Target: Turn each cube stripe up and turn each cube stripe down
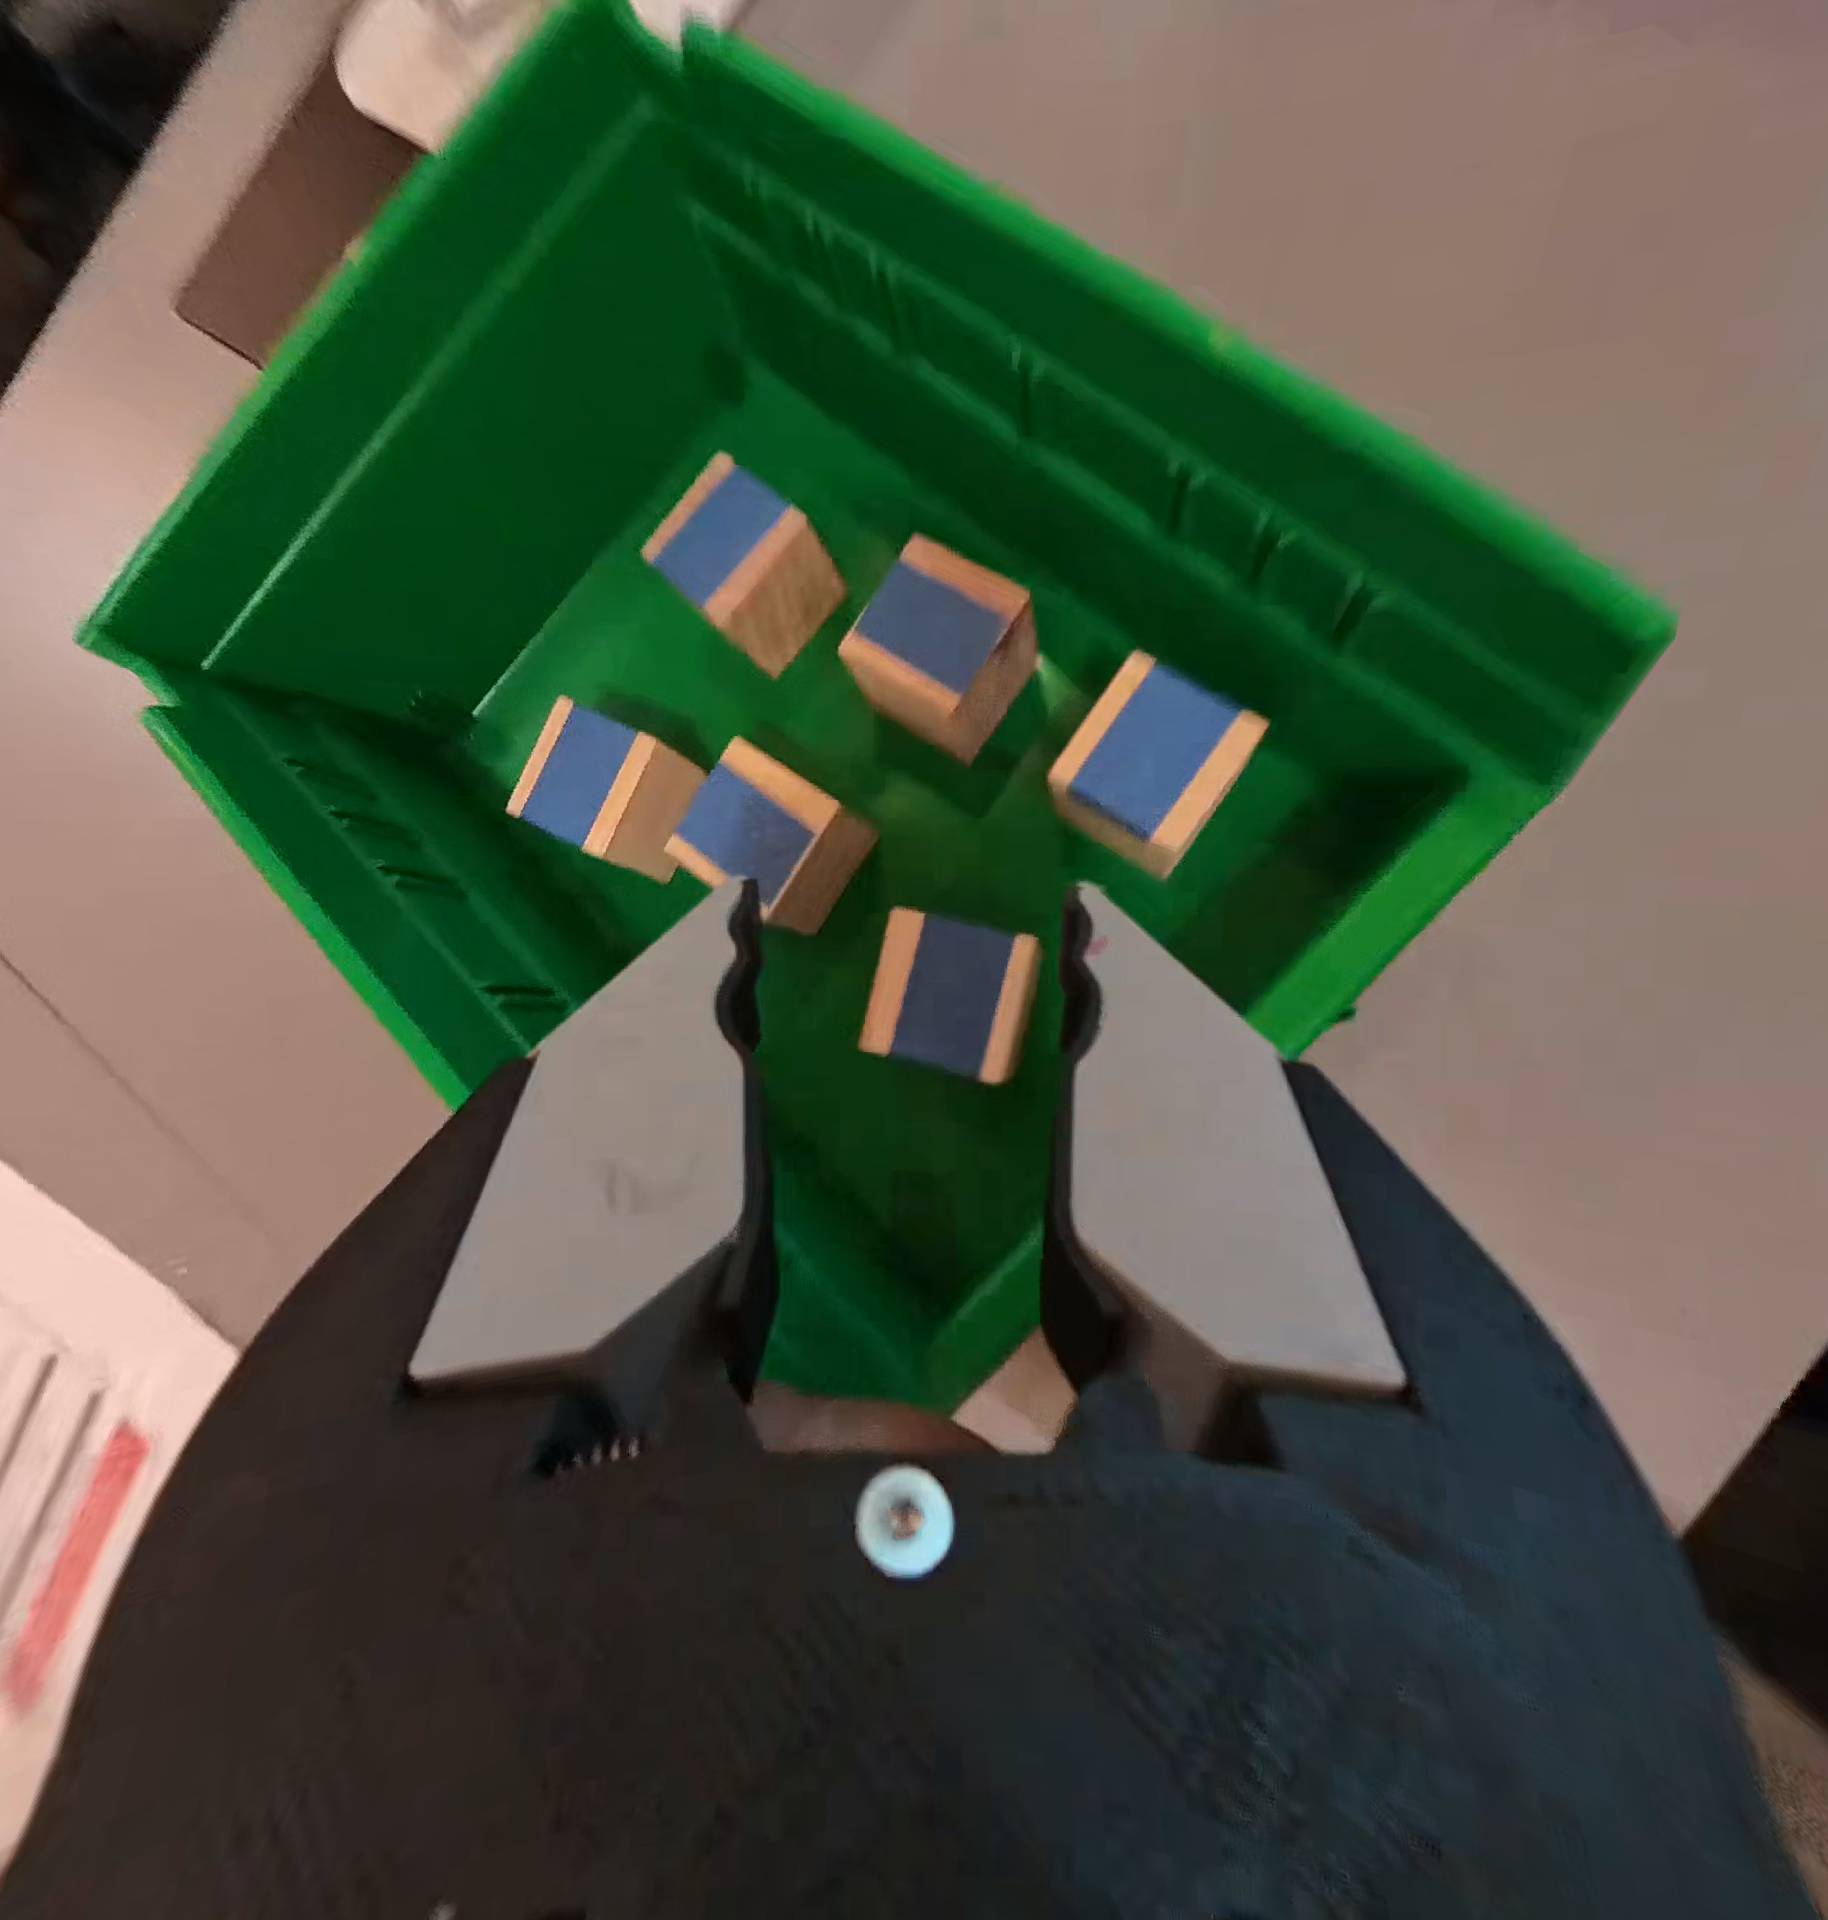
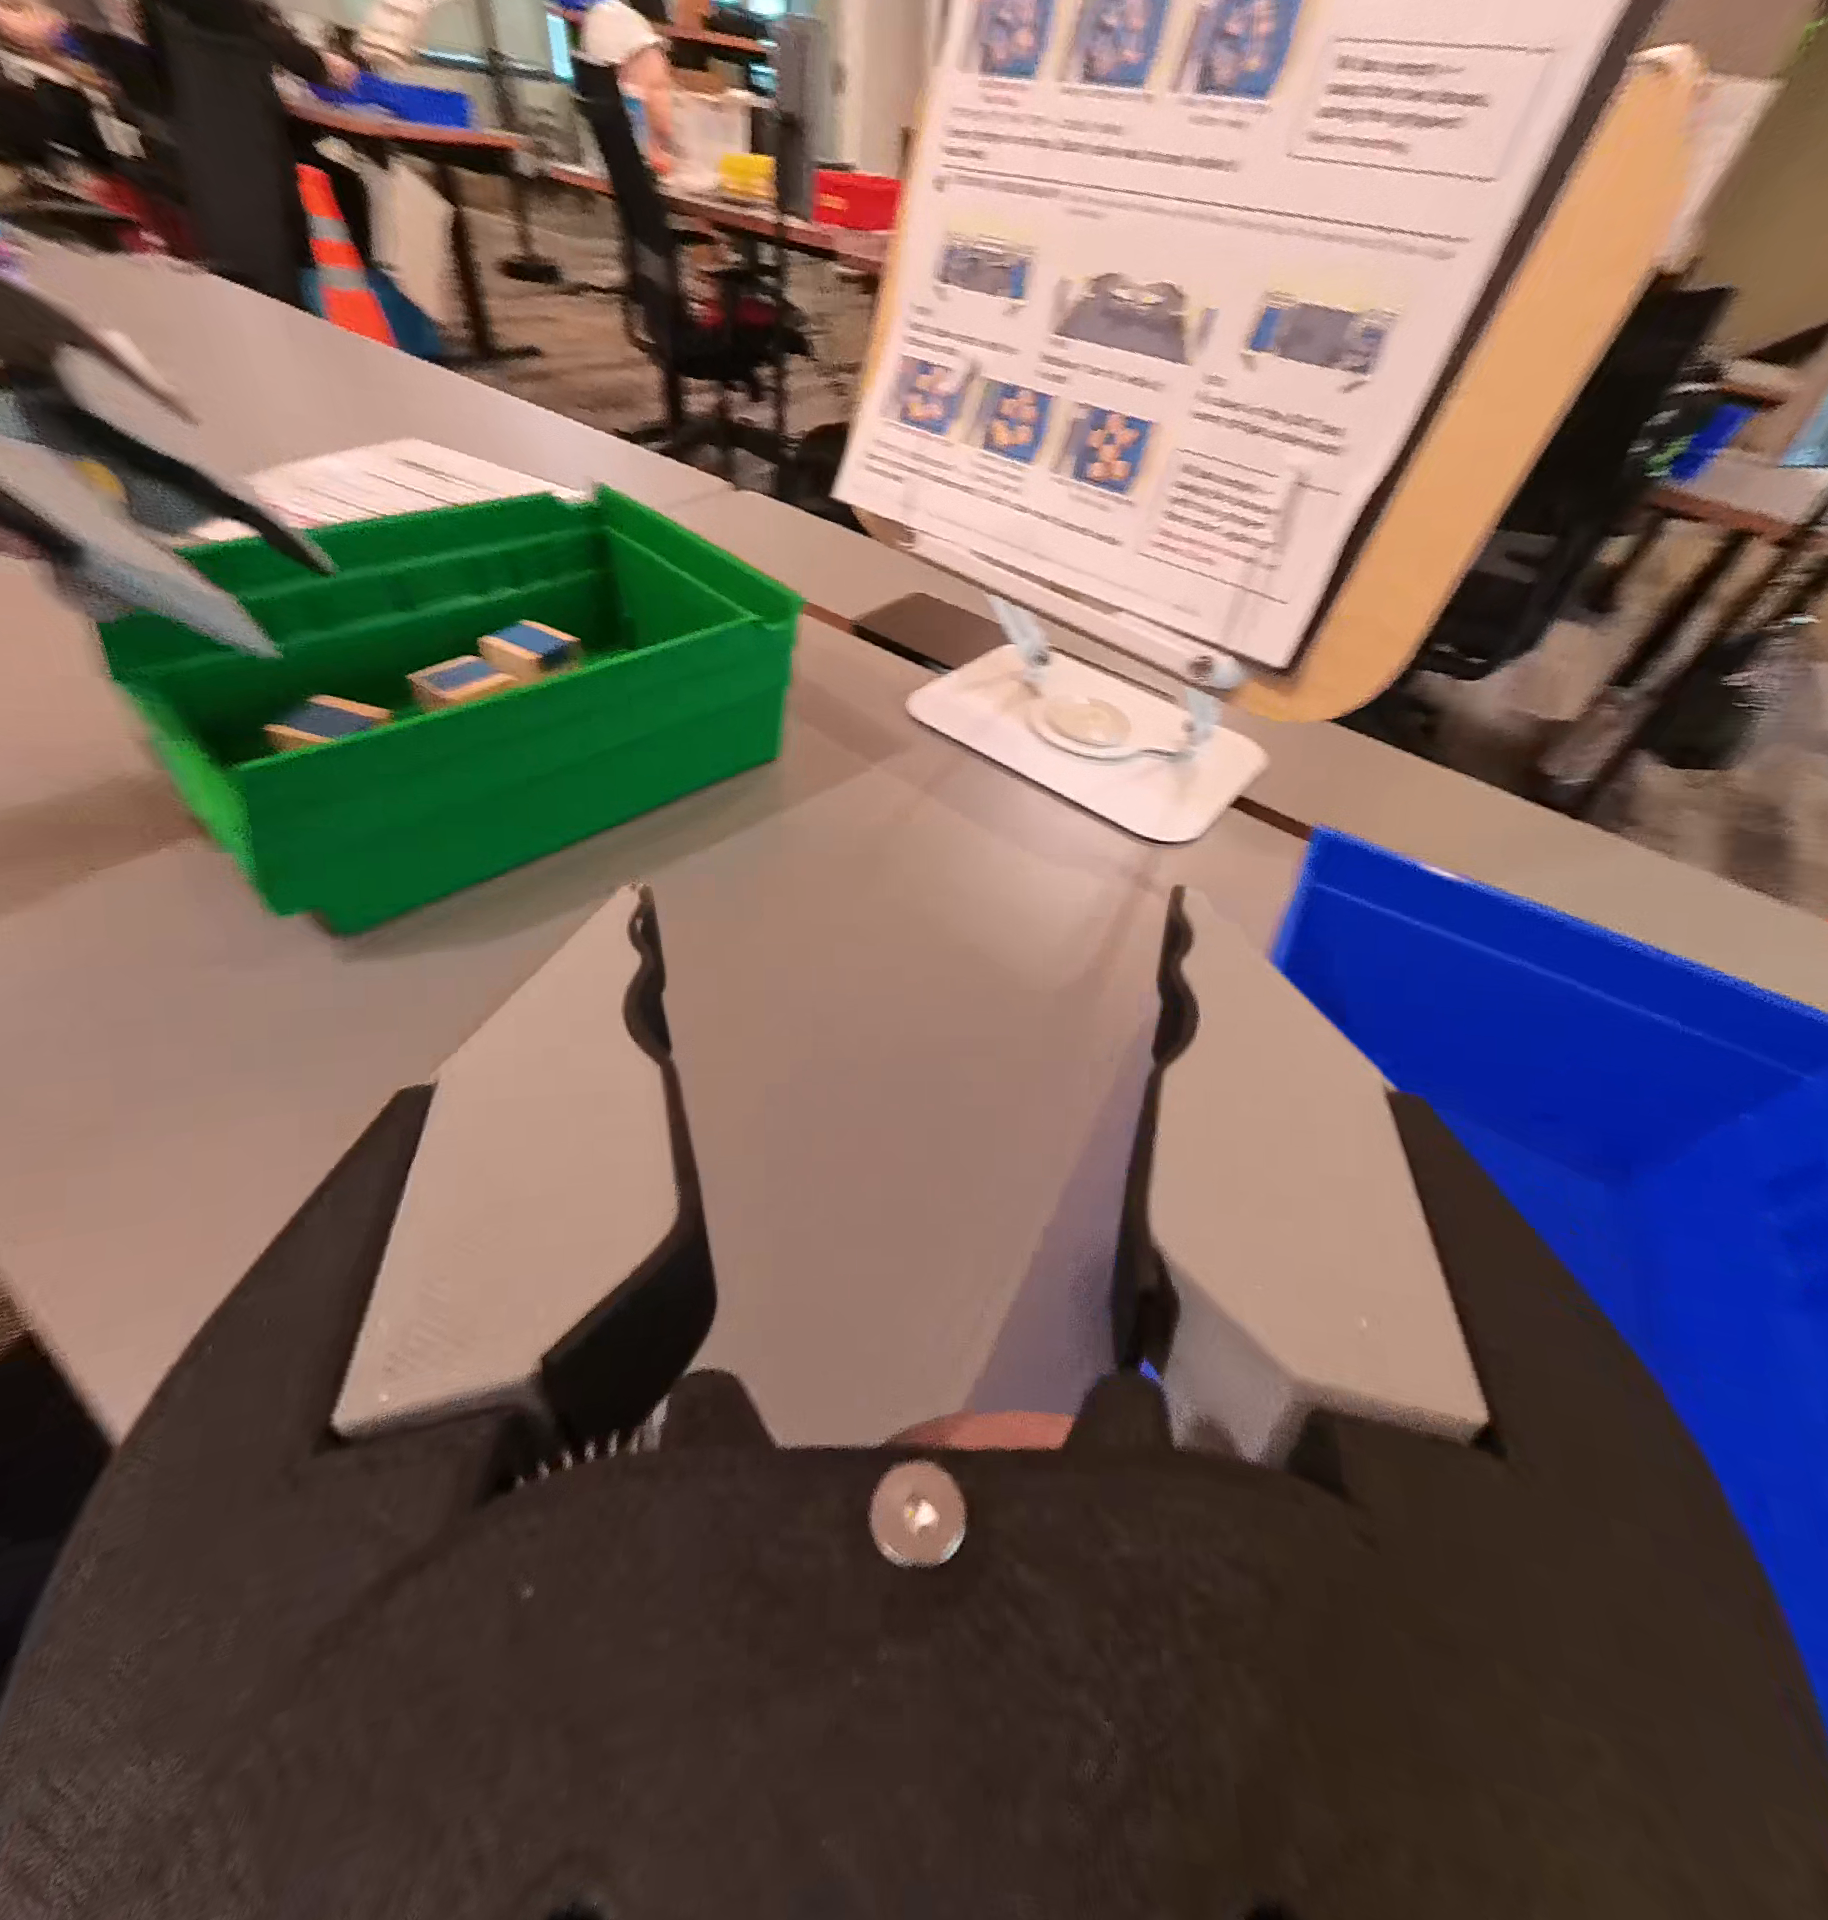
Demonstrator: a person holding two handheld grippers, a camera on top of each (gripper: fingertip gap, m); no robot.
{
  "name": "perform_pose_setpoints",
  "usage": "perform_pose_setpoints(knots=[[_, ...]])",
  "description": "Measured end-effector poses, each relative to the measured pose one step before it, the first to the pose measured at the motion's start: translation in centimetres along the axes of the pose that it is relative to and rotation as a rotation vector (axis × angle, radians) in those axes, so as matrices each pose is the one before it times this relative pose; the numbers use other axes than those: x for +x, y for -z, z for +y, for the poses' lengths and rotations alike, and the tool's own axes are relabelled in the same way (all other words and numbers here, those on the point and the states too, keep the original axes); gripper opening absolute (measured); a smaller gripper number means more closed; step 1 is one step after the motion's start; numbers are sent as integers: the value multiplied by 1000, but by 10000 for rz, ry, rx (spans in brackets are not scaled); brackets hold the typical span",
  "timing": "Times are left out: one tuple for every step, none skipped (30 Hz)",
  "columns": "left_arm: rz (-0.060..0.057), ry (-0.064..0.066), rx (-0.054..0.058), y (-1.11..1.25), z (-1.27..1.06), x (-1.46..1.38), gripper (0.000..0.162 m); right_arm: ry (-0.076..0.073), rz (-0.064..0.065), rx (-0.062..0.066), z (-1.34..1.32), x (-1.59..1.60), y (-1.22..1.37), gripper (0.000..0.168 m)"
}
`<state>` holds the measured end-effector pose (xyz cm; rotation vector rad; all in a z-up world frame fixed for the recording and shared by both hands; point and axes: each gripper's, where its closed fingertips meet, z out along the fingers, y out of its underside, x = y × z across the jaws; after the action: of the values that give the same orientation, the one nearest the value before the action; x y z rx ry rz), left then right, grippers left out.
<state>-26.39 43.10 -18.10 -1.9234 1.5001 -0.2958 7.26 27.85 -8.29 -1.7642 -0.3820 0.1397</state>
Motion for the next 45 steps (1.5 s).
perform_pose_setpoints(knots=[[132, -253, -379, -314, 347, -460, 56, -93, -262, -14, -57, -599, 219, 94], [322, -145, -137, -273, 16, -42, 57, 13, -106, 12, -12, -388, 244, 94], [528, -160, -179, -250, 171, 412, 57, 89, -20, 5, 59, -282, 273, 94], [413, -216, -343, -345, 418, 338, 57, 113, 24, -11, 131, -204, 285, 93], [138, -243, -435, -437, 564, 3, 57, 86, 64, -28, 195, -119, 287, 93], [67, -195, -540, -521, 794, -86, 55, 53, 50, -9, 213, -92, 294, 93], [122, -118, -606, -602, 881, -7, 53, -4, 26, 23, 151, -64, 271, 93], [70, -50, -511, -649, 693, -86, 53, -48, -1, 17, 69, -43, 206, 93], [-35, -27, -370, -650, 468, -220, 54, -22, -37, -32, 37, -71, 164, 93], [150, -19, -82, -422, 10, 43, 52, 5, 0, -36, -11, 16, 151, 93], [277, 83, 237, -89, -485, 201, 50, 5, 66, 33, -120, 96, 178, 93], [150, 139, 315, -15, -598, 57, 50, -2, 64, 83, -189, 93, 197, 93], [214, 58, 153, -83, -317, 254, 52, -18, 26, 63, -163, 49, 153, 93], [308, -14, -18, -92, -23, 476, 55, -13, -15, 23, -114, -12, 113, 93], [179, -5, -141, -76, 143, 322, 58, -14, -2, 13, -107, 18, 83, 93], [-87, -26, -281, -92, 335, -61, 61, -24, 34, 31, -131, 57, 80, 93], [-258, -32, -284, -86, 351, -291, 64, -29, 33, 52, -145, 51, 93, 93], [-149, 4, -47, 70, 31, -125, 61, -9, -5, 51, -109, -37, 91, 93], [-113, -82, -12, 97, 26, -63, 59, 15, -16, 21, -48, -86, 90, 93], [-148, -95, -19, 89, 75, -82, 56, 28, 7, 0, -8, -78, 70, 93], [-75, -20, -9, 68, 69, 2, 54, 42, 9, -3, 12, -77, 65, 93], [37, 33, -44, 30, 100, 153, 54, 42, 12, -5, 11, -66, 48, 92], [87, 62, -69, 8, 144, 228, 54, 33, 25, -16, 26, -38, 40, 92], [18, 52, -59, 18, 134, 102, 54, 31, 41, -15, 8, 4, 50, 92], [-184, 124, 19, 76, 9, -223, 53, 32, 39, 4, -42, 9, 65, 92], [-200, 396, 27, 145, 5, -332, 54, 23, 28, 18, -77, -7, 81, 92], [-84, 676, -92, 194, 127, -250, 54, 17, 4, 29, -98, -35, 88, 92], [-74, 839, -34, 200, -12, -288, 54, 7, -4, 47, -136, -62, 74, 92], [61, 799, 122, 79, -228, -23, 54, -4, -18, 56, -161, -68, 44, 92], [160, 565, 98, -122, -168, 221, 54, -4, -37, 49, -170, -100, 7, 91], [63, 268, -29, -357, 77, 190, 54, 3, -40, 44, -177, -122, -40, 91], [-56, 29, -131, -548, 274, 92, 54, 13, -43, 43, -170, -140, -48, 91], [-98, -77, -273, -724, 533, 49, 55, 27, -53, 43, -155, -175, -61, 91], [-59, -108, -392, -829, 686, 91, 57, 38, -52, 23, -123, -186, -57, 91], [78, -123, -342, -738, 526, 269, 52, 50, -45, 6, -70, -188, -36, 91], [206, 93, 186, -201, -382, 285, 44, 53, -24, 11, -53, -144, -27, 91], [36, 67, 329, 91, -573, 80, 44, 41, -7, 14, 12, -95, -15, 91], [-220, -102, 184, 187, -260, -150, 44, 19, -19, -20, 122, -70, -40, 91], [-373, -158, 161, 372, -169, -300, 44, -8, -56, -79, 283, -72, -88, 90], [-418, -69, 331, 670, -380, -336, 44, -44, -95, -120, 376, -91, -127, 90], [-393, 65, 599, 994, -765, -261, 44, -82, -131, -134, 425, -102, -162, 90], [-380, 110, 836, 1262, -1179, -99, 44, -116, -183, -141, 395, -161, -192, 90], [-364, 85, 992, 1463, -1516, 146, 44, -145, -228, -112, 284, -226, -228, 90], [-291, 35, 1064, 1534, -1753, 520, 44, -165, -246, -29, 84, -277, -245, 90], [-173, -127, 1113, 1502, -1981, 971, 44, -169, -264, 30, -63, -347, -294, 90]])
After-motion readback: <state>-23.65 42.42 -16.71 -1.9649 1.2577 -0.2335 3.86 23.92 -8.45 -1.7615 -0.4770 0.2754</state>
